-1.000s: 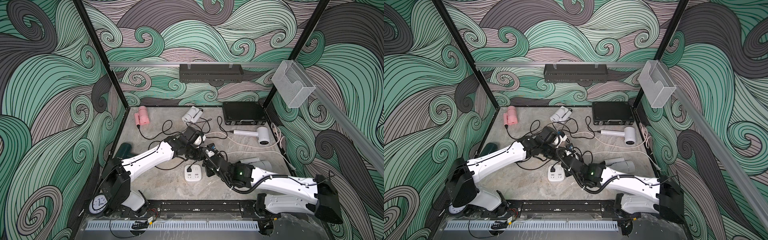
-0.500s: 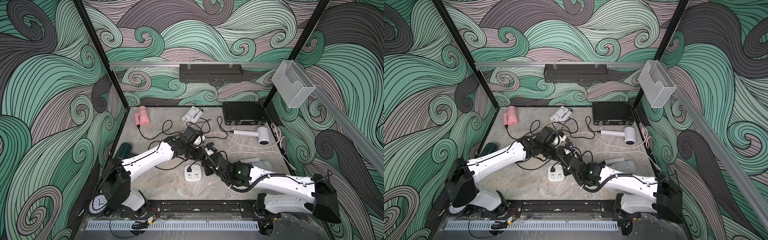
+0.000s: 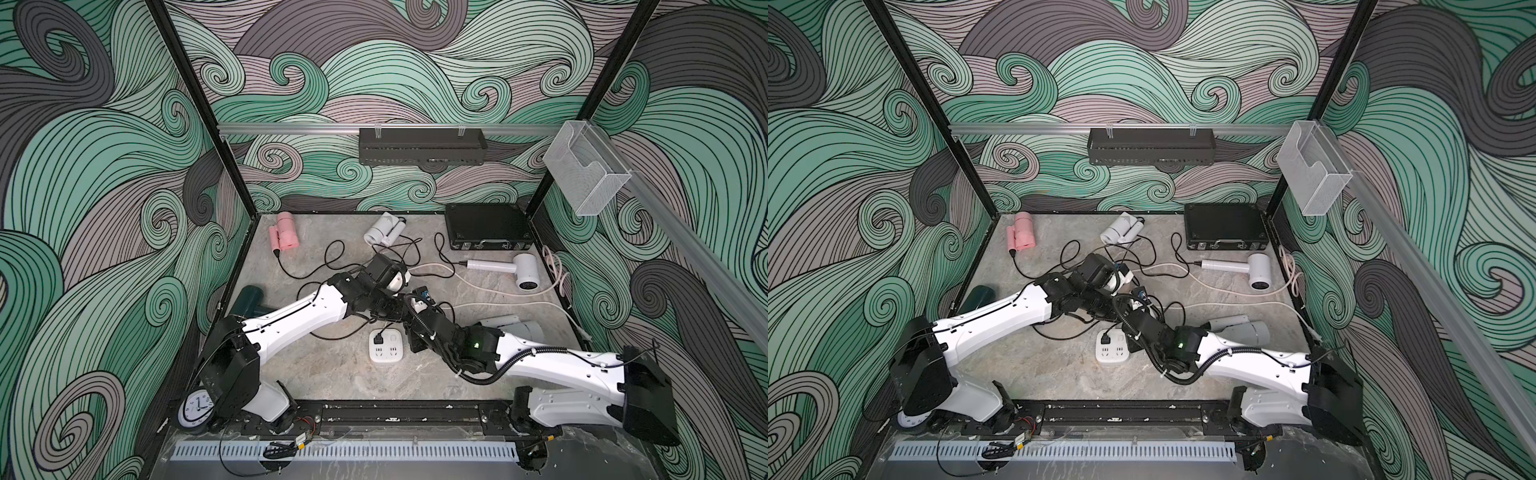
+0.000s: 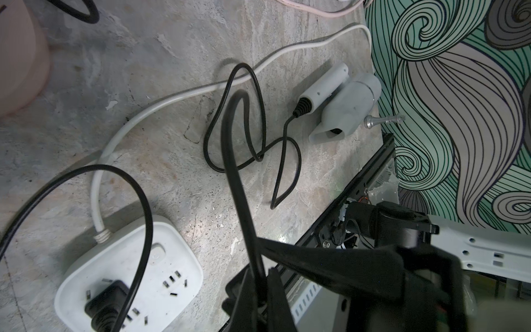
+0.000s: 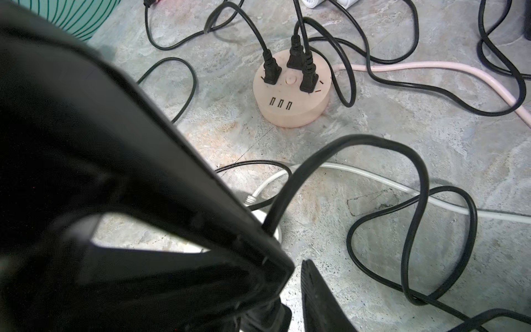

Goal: Charge the blow dryers
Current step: Adjust the plug, then insert the plug into the socket.

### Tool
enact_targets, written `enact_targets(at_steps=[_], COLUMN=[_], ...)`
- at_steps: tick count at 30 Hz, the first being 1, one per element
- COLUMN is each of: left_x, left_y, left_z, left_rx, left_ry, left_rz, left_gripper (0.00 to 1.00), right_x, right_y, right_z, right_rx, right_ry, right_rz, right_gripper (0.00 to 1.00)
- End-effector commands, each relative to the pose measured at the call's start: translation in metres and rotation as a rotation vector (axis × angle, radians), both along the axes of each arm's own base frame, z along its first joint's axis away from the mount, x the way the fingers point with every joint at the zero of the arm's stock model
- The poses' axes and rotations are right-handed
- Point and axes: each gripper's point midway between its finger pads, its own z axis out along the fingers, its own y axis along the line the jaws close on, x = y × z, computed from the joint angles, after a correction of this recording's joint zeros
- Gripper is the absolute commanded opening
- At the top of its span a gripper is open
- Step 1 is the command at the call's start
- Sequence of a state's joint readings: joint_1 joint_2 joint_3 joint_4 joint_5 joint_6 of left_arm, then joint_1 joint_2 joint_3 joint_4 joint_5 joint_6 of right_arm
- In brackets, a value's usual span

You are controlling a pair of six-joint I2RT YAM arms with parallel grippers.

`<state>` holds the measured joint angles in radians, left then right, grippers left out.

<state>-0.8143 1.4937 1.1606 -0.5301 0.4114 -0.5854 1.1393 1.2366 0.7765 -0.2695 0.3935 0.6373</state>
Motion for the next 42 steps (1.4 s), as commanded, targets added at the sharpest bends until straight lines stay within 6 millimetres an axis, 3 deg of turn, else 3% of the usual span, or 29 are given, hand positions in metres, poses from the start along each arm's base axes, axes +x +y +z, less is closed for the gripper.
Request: enact_targets(at_steps=[1, 15, 19, 22, 26, 34, 37, 42], left_x=[-0.004, -0.012, -0.012, -0.010, 0.004, 0.039, 0.039, 0.029], left_y=[-0.003, -0.007, -0.007, -0.003, 0.016, 0.088, 0.100, 0.107], left_z=[0.021, 0.016, 0.022, 0.023, 0.025, 0.048, 0.056, 0.050], left_rx=[-0.049, -0.063, -0.071, -0.059, -0.048, -0.090, -0.097, -0.117], left_ry=[-0.012, 0.030, 0.017, 0.007, -0.005, -0.072, -0.092, -0.075], left_rz=[-0.021, -0.067, -0.068, -0.055, 0.010, 0.232, 0.244, 0.238], left_gripper=[0.00, 0.01, 0.08, 0.24, 0.37, 0.41, 0.41, 0.41], right_x=[0.001, 0.002, 0.002, 0.002, 0.000, -0.014, -0.015, -0.027], right_y=[-0.009, -0.009, -0.008, -0.008, -0.006, 0.019, 0.026, 0.059], right_z=[-0.008, -0.004, -0.011, -0.009, -0.003, 0.006, -0.004, -0.014], right_rx=[-0.033, -0.027, -0.034, -0.007, 0.025, 0.191, 0.236, 0.197], right_ry=[0.003, -0.018, -0.004, -0.027, -0.087, -0.292, -0.307, -0.365], right_rz=[-0.027, -0.026, -0.027, -0.032, -0.015, 0.034, 0.013, 0.064], right_gripper=[0.41, 0.18, 0.13, 0.12, 0.12, 0.13, 0.12, 0.12])
